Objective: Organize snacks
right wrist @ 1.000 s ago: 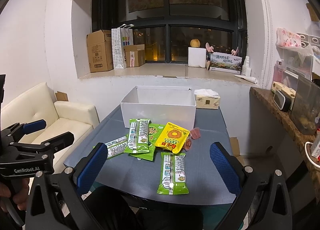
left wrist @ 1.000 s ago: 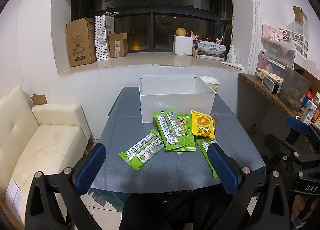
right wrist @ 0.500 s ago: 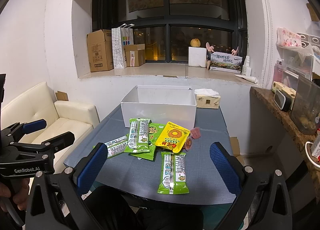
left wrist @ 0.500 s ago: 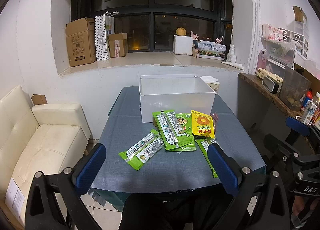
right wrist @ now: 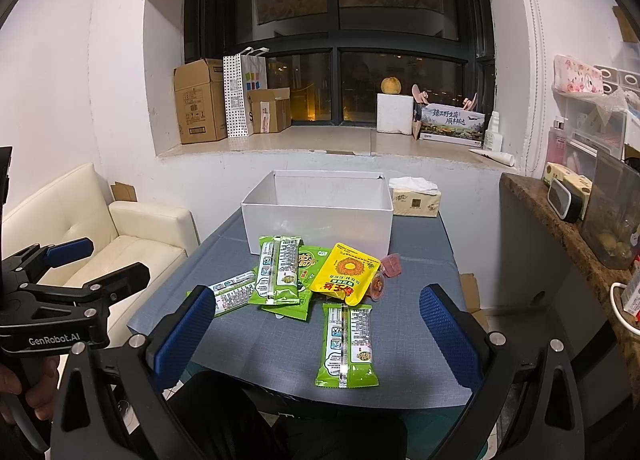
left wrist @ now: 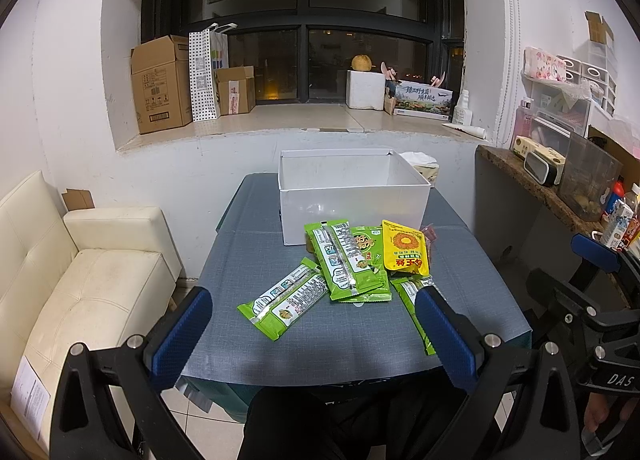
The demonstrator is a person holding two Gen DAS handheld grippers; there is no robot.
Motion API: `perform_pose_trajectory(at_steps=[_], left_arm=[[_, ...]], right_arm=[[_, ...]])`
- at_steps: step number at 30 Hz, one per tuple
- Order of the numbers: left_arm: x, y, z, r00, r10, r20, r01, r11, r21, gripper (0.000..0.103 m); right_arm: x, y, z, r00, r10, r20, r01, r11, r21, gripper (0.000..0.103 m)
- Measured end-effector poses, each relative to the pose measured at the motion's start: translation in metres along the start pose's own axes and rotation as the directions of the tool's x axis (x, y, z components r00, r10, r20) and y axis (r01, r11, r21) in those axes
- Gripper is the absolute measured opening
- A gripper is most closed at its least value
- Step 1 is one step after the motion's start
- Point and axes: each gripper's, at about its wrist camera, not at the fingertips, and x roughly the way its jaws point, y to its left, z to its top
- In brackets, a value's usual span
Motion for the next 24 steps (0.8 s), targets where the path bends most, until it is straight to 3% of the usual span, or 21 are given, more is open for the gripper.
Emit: perform_pose_trajectory(at_steps=[24], left_arm=[[0.004, 0.002, -0.002, 1.0, -0.003, -0.003, 0.003, 1.0, 0.0, 0.103]], right_arm=[[0.01, -0.003, -0.002, 1.0, 0.003, -0.011, -0.003, 1.0, 0.011, 0.103]])
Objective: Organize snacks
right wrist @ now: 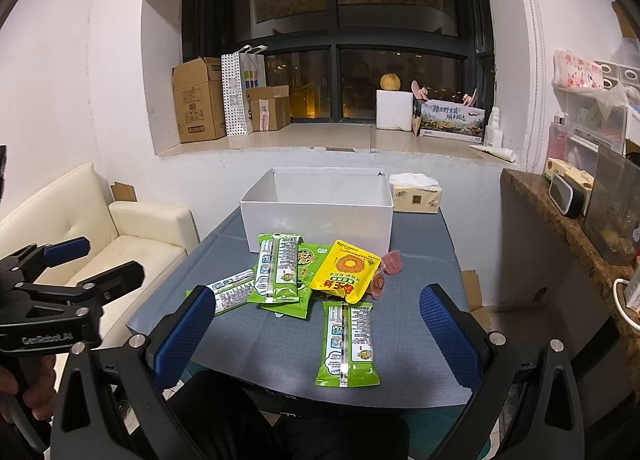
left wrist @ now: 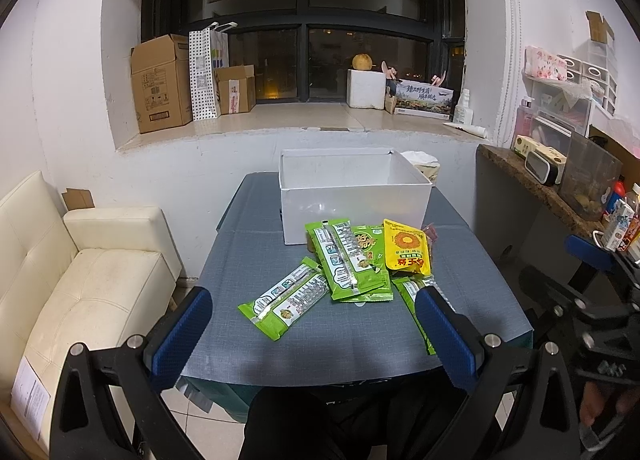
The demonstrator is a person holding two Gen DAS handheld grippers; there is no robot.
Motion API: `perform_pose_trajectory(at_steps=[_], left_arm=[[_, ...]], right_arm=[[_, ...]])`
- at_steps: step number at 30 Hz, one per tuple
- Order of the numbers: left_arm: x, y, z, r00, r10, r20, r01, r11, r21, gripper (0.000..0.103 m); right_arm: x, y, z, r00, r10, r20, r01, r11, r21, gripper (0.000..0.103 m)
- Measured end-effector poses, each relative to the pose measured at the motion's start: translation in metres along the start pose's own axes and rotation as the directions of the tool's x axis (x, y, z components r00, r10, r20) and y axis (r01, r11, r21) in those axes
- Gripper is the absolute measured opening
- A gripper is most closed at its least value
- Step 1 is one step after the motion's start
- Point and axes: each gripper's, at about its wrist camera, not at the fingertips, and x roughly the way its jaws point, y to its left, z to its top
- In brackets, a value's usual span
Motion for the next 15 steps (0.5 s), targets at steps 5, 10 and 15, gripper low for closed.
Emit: perform_pose_trajectory(at_steps=[5, 10, 15], left_arm=[[0.009, 0.006, -0.002, 1.0, 0.002, -0.012, -0.003, 1.0, -0.006, 0.103], [0.02, 0.009, -0.004, 1.0, 0.0, -0.031, 0.0, 1.0, -0.005, 0.103], [0.034, 0.015, -0.006, 0.999, 0.006, -0.053, -0.006, 1.0, 0.0, 0.103]], right_arm=[[0.048, -0.016, 0.01, 0.998, 0.006, -0.066, -0.003, 0.999, 0.045, 0.103], [0.121, -0.031, 0.017, 0.985, 0.019, -0.174, -0.003, 0.996, 0.092, 0.103], [0.202, -0.051, 0.012, 0.953, -0.007, -0.303, 0.06, 0.984, 0.165, 0.103]])
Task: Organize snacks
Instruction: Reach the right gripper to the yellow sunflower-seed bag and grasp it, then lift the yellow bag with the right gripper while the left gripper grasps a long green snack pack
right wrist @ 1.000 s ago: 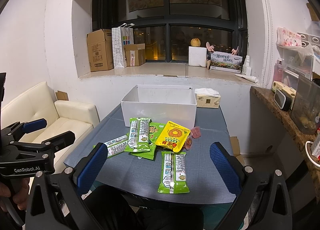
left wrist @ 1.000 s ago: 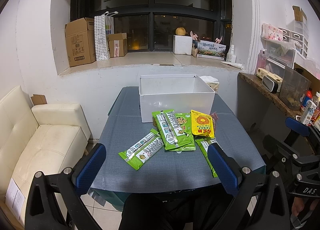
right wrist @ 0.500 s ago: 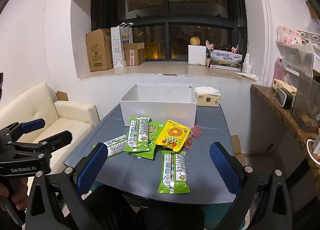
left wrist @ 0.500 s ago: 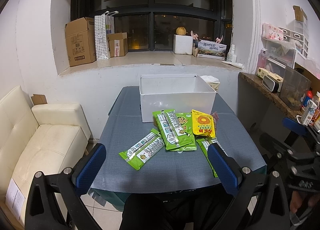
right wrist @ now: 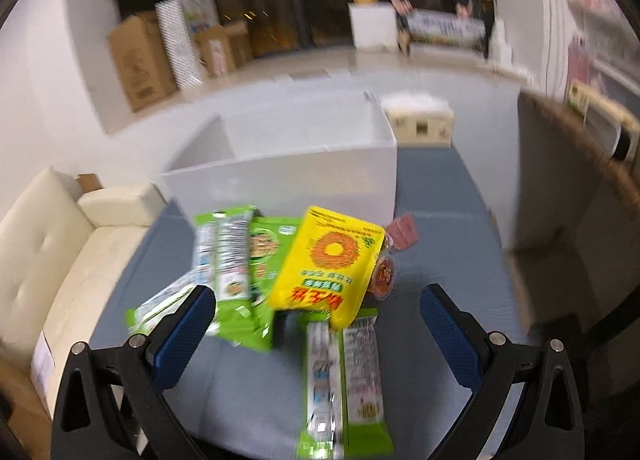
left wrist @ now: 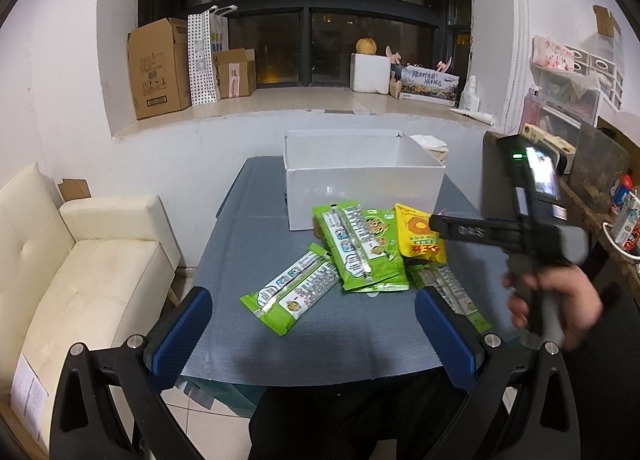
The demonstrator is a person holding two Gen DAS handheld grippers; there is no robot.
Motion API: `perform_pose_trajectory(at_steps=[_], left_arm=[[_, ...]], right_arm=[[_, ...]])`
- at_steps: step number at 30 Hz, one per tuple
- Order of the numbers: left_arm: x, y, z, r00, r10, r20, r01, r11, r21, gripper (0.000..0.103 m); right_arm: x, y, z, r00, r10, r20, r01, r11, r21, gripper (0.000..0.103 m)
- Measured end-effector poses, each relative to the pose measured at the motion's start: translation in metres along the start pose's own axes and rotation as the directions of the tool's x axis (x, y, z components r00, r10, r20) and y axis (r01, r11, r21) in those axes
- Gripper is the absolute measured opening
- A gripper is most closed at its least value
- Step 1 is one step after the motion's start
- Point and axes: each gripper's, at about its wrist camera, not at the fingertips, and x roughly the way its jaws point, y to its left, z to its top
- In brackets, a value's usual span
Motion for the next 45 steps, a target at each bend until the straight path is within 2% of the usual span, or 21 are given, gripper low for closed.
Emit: perform_pose_trajectory(at_steps=[6, 12, 18, 20, 21, 23, 25, 35, 37, 45], left_arm=[[0.03, 0.016, 0.001, 0.999, 0.009, -0.05, -0.011, 0.999, -0.03, 0.103], [0.064, 0.02, 0.004, 0.995, 0.001, -0.098, -0.004, 0.999, -0.033, 0.103], [0.083, 0.015, 0.002, 0.992, -0.038, -0.119, 0.034, 0.999, -0.036, 0.103], [0.088, 0.012, 0.002, 0.991, -0.053, -0.127, 0.048, 0.998, -0.037, 0.103], [0.09, 0.011, 0.002, 0.99, -0.057, -0.13, 0.053, 0.998, -0.036, 0.103], [0.095, 0.008, 0.003, 0.989, -0.057, -0.136, 0.053, 0.998, -0.031, 0.103], [0.1, 0.004, 0.004, 0.989, -0.055, -0.14, 0.052, 0.998, -0.025, 0.103], [0.11, 0.0, 0.005, 0.987, -0.042, -0.154, 0.04, 0.999, -0.018, 0.103], [0.113, 0.0, 0.004, 0.987, -0.041, -0.156, 0.038, 0.999, -0.019, 0.103], [0.122, 0.005, 0.0, 0.985, -0.039, -0.165, 0.035, 0.999, -0.023, 0.103]], right_arm=[[0.065, -0.005, 0.004, 0.993, -0.015, -0.118, 0.021, 0.999, 0.047, 0.103], [0.094, -0.004, 0.001, 0.985, 0.035, -0.169, -0.018, 0.995, 0.099, 0.103], [0.087, -0.001, -0.002, 0.988, 0.031, -0.15, -0.018, 0.996, 0.092, 0.087], [0.083, -0.003, 0.0, 0.989, 0.035, -0.147, -0.024, 0.997, 0.077, 0.07], [0.08, -0.005, -0.001, 0.988, 0.049, -0.149, -0.038, 0.996, 0.076, 0.069], [0.077, -0.008, -0.002, 0.988, 0.051, -0.144, -0.04, 0.996, 0.079, 0.041], [0.074, -0.014, -0.001, 0.987, 0.086, -0.136, -0.074, 0.993, 0.09, 0.035], [0.062, -0.018, -0.004, 0.981, 0.166, -0.1, -0.157, 0.984, 0.09, 0.021], [0.059, -0.013, -0.004, 0.984, 0.152, -0.088, -0.147, 0.987, 0.063, 0.019], [0.033, -0.012, 0.0, 0.982, 0.189, -0.023, -0.188, 0.981, 0.044, 0.015]])
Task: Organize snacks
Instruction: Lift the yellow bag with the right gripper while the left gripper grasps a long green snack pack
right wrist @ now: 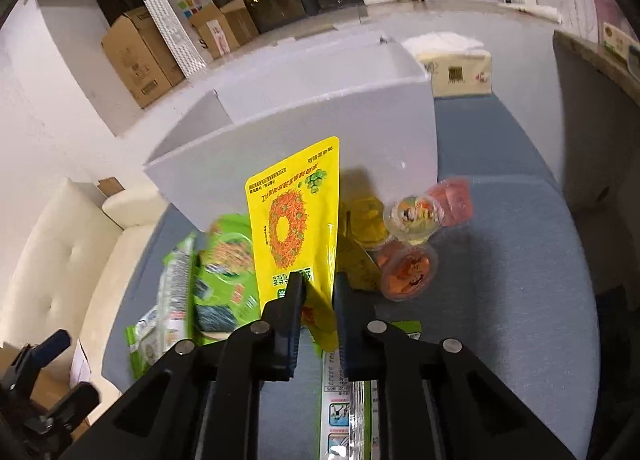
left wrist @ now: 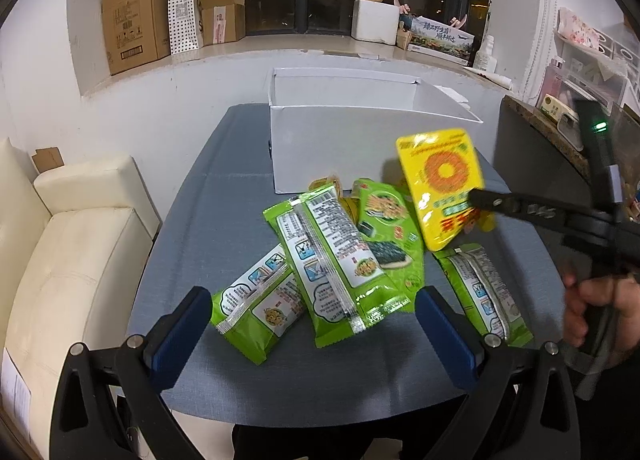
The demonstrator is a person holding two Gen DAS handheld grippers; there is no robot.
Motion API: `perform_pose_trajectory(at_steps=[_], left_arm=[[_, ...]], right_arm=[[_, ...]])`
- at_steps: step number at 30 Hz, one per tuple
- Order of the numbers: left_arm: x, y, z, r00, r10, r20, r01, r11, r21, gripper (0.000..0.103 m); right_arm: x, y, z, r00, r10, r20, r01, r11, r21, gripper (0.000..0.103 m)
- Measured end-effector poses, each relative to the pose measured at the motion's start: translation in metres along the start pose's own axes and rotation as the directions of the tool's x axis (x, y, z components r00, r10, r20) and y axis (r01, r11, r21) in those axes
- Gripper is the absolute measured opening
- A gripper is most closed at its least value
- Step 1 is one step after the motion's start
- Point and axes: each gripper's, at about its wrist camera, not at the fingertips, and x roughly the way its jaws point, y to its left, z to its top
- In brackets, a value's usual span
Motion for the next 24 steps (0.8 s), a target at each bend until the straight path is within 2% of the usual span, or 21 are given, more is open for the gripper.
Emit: perform_pose_trajectory(at_steps=[3, 9, 11, 14, 15, 16, 17, 19, 21, 24], left_arm=[[0.016, 0.005, 0.001, 1.0, -0.01, -0.011, 0.01, 1.0, -0.023, 0.103], [0.073, 0.009, 0.02, 0.996, 0.006, -0.092, -0.013, 0.997, -0.078, 0.103], [0.088, 0.006, 0.027, 0.995, -0.015, -0.099, 0.005, 0.996, -0.094, 0.103], [0.105, -0.001, 0.031, 0.991, -0.007, -0.134, -0.007, 0.995, -0.1, 0.103], [0.109, -0.001, 0.031, 0.989, -0.005, -0.147, -0.011, 0.994, -0.107, 0.101], [0.113, 0.0, 0.031, 0.988, -0.016, -0.155, -0.002, 0.993, -0.119, 0.083], [0.117, 0.002, 0.029, 0.984, -0.045, -0.171, 0.021, 0.99, -0.14, 0.073], [0.117, 0.002, 0.028, 0.985, -0.047, -0.168, 0.023, 0.99, -0.142, 0.071], [0.11, 0.003, 0.03, 0.986, -0.084, -0.147, 0.062, 0.987, -0.146, 0.071], [0.093, 0.002, 0.035, 0.992, -0.08, -0.095, 0.068, 0.989, -0.129, 0.07]], right_arm=[[-0.014, 0.005, 0.003, 1.0, -0.007, 0.03, 0.008, 1.0, -0.024, 0.015], [-0.044, 0.002, 0.0, 0.996, 0.008, 0.086, -0.008, 1.0, -0.009, 0.015], [-0.051, 0.0, -0.002, 0.995, 0.013, 0.094, -0.013, 1.0, -0.006, 0.015], [-0.057, -0.003, -0.004, 0.995, 0.016, 0.1, -0.015, 1.0, -0.004, 0.015], [-0.058, -0.005, -0.005, 0.995, 0.018, 0.101, -0.018, 1.0, 0.001, 0.015], [-0.059, -0.006, -0.006, 0.995, 0.021, 0.101, -0.022, 1.0, 0.005, 0.015], [-0.059, -0.008, -0.006, 0.995, 0.022, 0.099, -0.023, 1.0, 0.009, 0.015], [-0.059, -0.01, -0.007, 0.995, 0.023, 0.101, -0.024, 1.0, 0.013, 0.015], [-0.059, -0.011, -0.007, 0.995, 0.027, 0.1, -0.029, 0.999, 0.015, 0.015], [-0.058, -0.011, -0.007, 0.994, 0.033, 0.102, -0.035, 0.999, 0.018, 0.015]])
